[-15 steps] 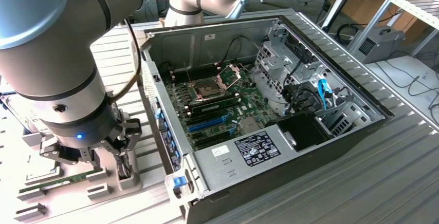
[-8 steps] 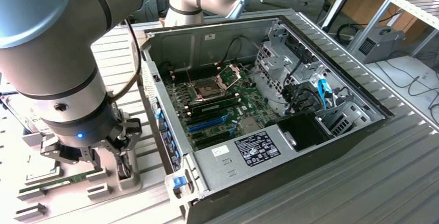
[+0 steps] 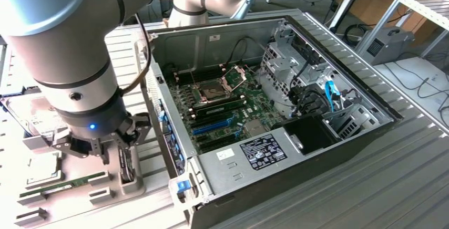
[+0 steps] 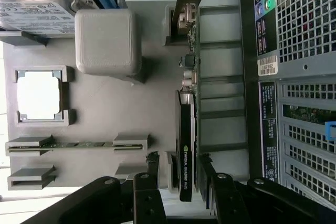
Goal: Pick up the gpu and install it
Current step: 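Pick up the gpu and move the gpu toward the slot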
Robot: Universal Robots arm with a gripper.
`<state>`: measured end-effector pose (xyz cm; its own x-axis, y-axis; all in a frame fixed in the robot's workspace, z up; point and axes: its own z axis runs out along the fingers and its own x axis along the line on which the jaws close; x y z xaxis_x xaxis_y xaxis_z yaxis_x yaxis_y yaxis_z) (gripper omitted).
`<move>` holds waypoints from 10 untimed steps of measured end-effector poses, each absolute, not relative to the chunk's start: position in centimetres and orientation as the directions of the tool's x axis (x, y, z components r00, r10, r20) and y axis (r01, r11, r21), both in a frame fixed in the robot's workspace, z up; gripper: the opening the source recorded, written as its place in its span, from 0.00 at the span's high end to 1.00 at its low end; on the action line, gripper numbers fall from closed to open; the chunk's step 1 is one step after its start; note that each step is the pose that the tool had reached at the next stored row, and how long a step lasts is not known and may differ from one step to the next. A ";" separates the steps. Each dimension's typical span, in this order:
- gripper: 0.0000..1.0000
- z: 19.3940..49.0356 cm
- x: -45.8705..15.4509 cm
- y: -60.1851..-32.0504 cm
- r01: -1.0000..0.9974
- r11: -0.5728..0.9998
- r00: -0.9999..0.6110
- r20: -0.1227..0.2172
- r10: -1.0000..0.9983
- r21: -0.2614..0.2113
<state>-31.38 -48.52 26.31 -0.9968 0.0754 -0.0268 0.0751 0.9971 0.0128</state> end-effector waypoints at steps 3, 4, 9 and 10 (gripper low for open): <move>0.58 26.3 -31.2 -47.8 0.075 0.997 -0.997 -0.027 0.075 0.012; 0.58 26.3 -31.1 -47.6 0.075 0.997 -0.997 -0.027 0.075 0.012; 0.58 26.2 -30.4 -46.3 0.075 0.997 -0.997 -0.026 0.075 0.009; 0.58 26.2 -30.4 -46.3 0.075 0.997 -0.997 -0.025 0.075 0.008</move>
